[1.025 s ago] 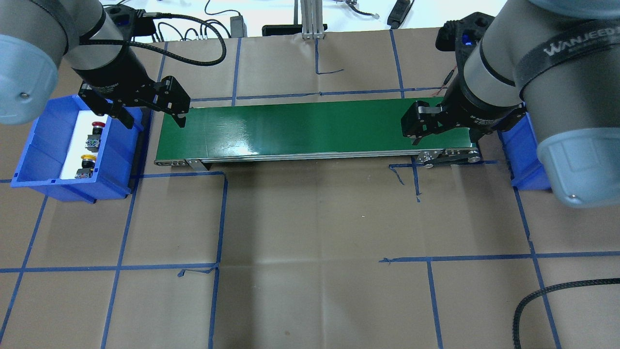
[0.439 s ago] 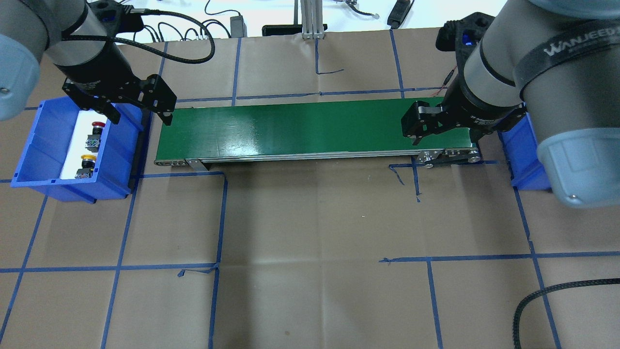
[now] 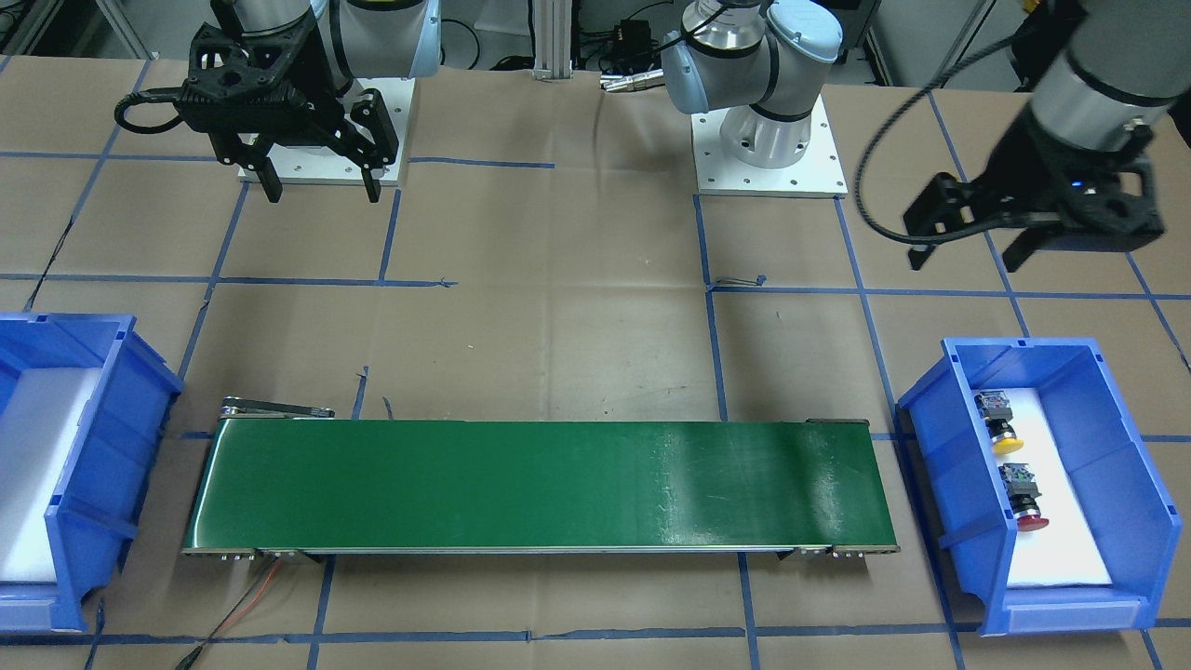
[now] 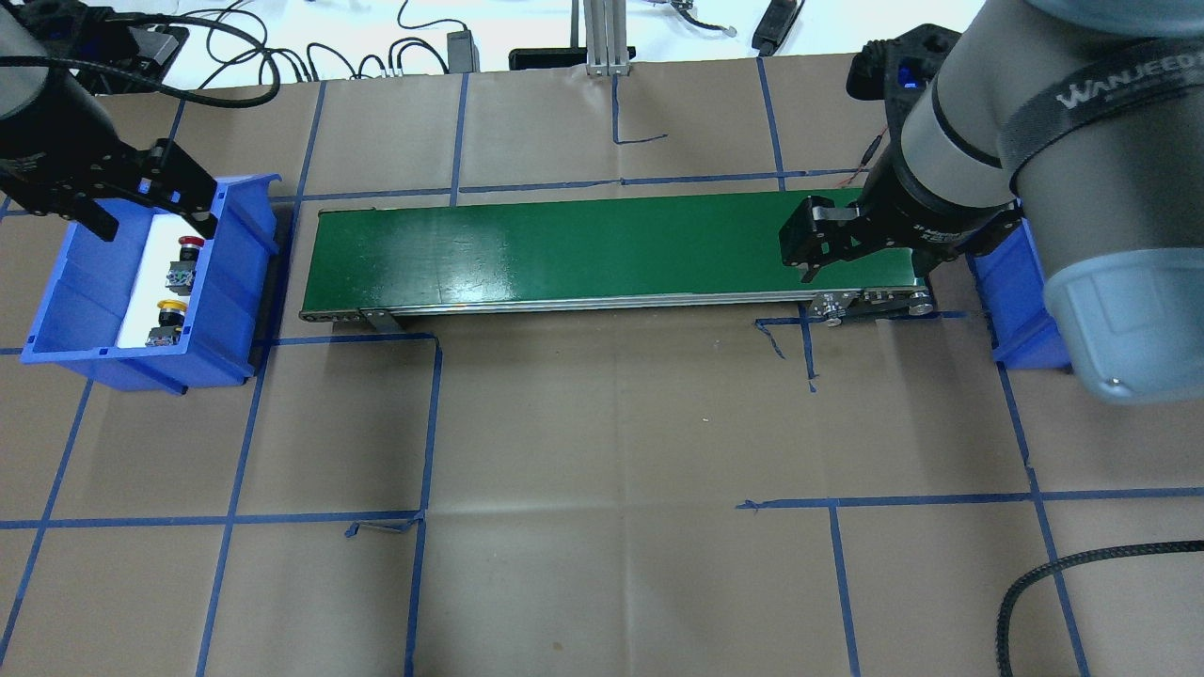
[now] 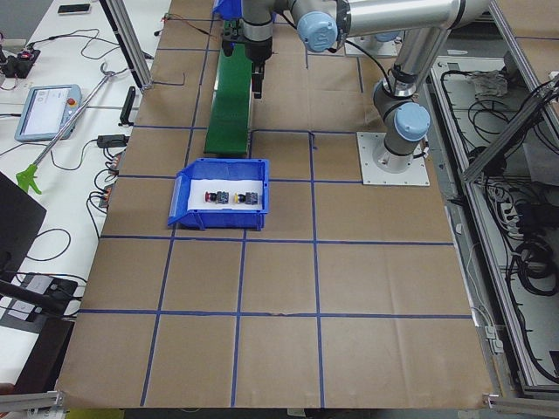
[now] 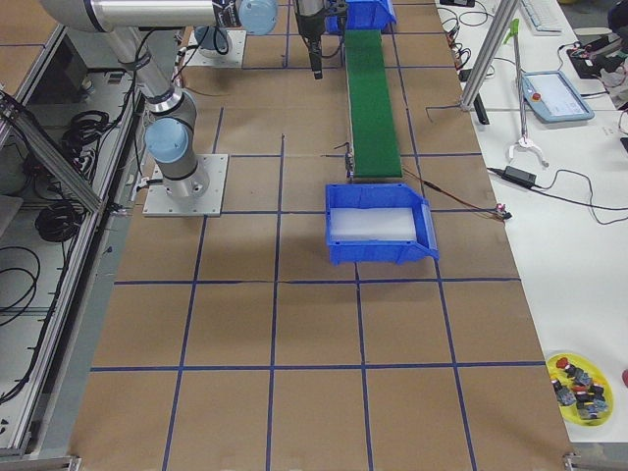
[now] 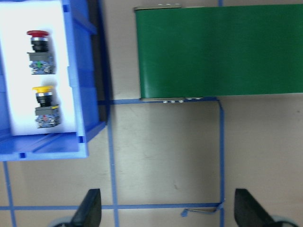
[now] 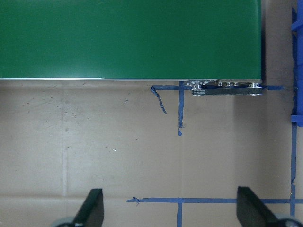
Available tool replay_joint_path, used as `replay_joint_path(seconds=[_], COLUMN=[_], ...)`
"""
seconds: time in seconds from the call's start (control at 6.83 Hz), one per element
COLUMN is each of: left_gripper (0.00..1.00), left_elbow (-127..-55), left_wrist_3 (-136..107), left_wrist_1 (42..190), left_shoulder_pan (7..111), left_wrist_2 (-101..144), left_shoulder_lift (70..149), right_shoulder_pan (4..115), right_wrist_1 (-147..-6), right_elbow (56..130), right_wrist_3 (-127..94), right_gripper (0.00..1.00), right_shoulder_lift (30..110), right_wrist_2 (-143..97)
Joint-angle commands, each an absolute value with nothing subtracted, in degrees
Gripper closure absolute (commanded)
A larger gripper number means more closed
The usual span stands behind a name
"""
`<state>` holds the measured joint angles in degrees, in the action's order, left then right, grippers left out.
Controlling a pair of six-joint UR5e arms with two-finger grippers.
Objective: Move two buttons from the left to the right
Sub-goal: 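Lower the left gripper onto the yellow-capped button switch and close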
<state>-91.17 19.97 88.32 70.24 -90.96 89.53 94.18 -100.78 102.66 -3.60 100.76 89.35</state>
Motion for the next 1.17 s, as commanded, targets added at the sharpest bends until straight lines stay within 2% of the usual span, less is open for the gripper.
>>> replay_joint_path(seconds=[0.0, 0.29, 1.03], left_gripper=[0.0, 0.0, 0.01], left_elbow=[-91.75, -90.71, -92.55], left_wrist_3=[26.87, 28.99, 31.11], left_wrist_1=[87.54, 86.32, 72.79], left_shoulder_pan=[60.42, 58.1, 55.63], left_wrist_2=[-90.97, -90.88, -90.18], left_shoulder_lift=[91.57, 94.82, 104.48], right_shoulder_pan=[94.13, 94.22, 94.22], right_wrist_1=[-100.72, -100.72, -100.72], right_elbow=[102.66, 102.66, 102.57], right_wrist_3=[-3.6, -3.6, -3.52], right_gripper=[0.0, 0.0, 0.0], right_shoulder_lift=[100.81, 100.72, 100.81], right_wrist_2=[89.38, 89.3, 89.38])
